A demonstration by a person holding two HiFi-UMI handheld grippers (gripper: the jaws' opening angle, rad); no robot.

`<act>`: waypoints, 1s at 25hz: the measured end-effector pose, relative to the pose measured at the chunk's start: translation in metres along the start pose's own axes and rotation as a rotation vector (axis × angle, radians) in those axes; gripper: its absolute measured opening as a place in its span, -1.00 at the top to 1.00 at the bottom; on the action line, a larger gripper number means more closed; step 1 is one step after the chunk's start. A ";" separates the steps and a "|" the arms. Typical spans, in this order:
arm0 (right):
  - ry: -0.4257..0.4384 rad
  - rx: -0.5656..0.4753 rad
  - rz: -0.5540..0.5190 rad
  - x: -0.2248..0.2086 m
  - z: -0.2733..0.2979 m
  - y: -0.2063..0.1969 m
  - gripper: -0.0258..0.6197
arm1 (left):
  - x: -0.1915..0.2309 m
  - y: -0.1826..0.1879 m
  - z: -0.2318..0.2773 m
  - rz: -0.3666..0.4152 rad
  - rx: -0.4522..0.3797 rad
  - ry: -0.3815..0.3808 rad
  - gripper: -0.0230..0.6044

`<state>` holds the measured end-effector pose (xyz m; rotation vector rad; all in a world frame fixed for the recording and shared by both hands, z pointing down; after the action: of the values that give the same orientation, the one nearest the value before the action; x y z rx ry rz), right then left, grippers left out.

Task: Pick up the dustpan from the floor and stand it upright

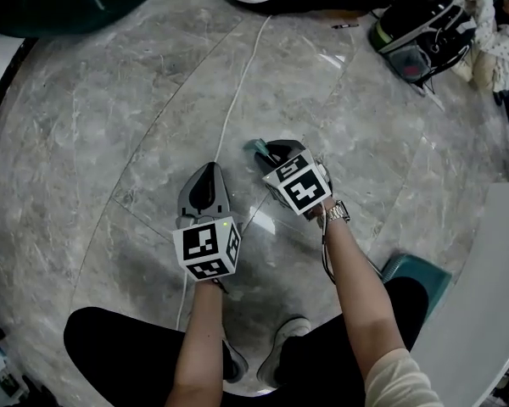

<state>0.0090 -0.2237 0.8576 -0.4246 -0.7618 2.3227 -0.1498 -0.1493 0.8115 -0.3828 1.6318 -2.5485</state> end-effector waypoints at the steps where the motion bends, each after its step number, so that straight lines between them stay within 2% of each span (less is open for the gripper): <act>1: 0.000 -0.016 0.008 -0.004 -0.012 0.005 0.60 | -0.004 0.006 0.003 0.011 0.000 -0.012 0.90; 3: -0.003 -0.059 0.019 -0.011 -0.039 0.020 0.60 | -0.014 0.028 0.008 0.050 -0.020 -0.057 0.90; 6: -0.015 -0.128 0.029 -0.016 -0.091 0.046 0.60 | -0.032 0.076 0.008 0.076 -0.099 -0.189 0.90; 9: -0.042 -0.178 0.042 -0.023 -0.150 0.073 0.60 | -0.051 0.131 0.009 0.183 -0.138 -0.309 0.90; 10: -0.052 -0.191 0.045 -0.025 -0.169 0.082 0.60 | -0.054 0.147 0.007 0.197 -0.146 -0.313 0.90; 12: -0.077 -0.217 0.053 -0.025 -0.209 0.096 0.60 | -0.053 0.175 0.000 0.176 -0.160 -0.286 0.90; 14: -0.099 -0.241 0.067 -0.021 -0.249 0.107 0.60 | -0.050 0.195 -0.011 0.205 -0.119 -0.292 0.90; 16: -0.111 -0.258 0.080 -0.013 -0.287 0.113 0.60 | -0.051 0.215 -0.031 0.250 -0.056 -0.334 0.90; 18: -0.128 -0.269 0.091 -0.002 -0.324 0.115 0.60 | -0.062 0.238 -0.059 0.239 -0.025 -0.385 0.90; 22: -0.165 -0.293 0.130 0.016 -0.395 0.119 0.60 | -0.131 0.291 -0.112 0.247 -0.031 -0.541 0.90; 25: -0.191 -0.323 0.160 0.022 -0.449 0.114 0.61 | -0.205 0.326 -0.149 0.252 -0.088 -0.651 0.90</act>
<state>0.1513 -0.0962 0.4356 -0.4198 -1.2459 2.4174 -0.0094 -0.1132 0.4242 -0.8441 1.4224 -1.8876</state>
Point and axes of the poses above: the fingertips, and each gripper's own axes: z forward along the fingers, x to its left, y out of its top, the point moved 9 cm from there along -z, backward along the fingers, and after that the axes turned 4 degrees about z, right-handed, at the moved point
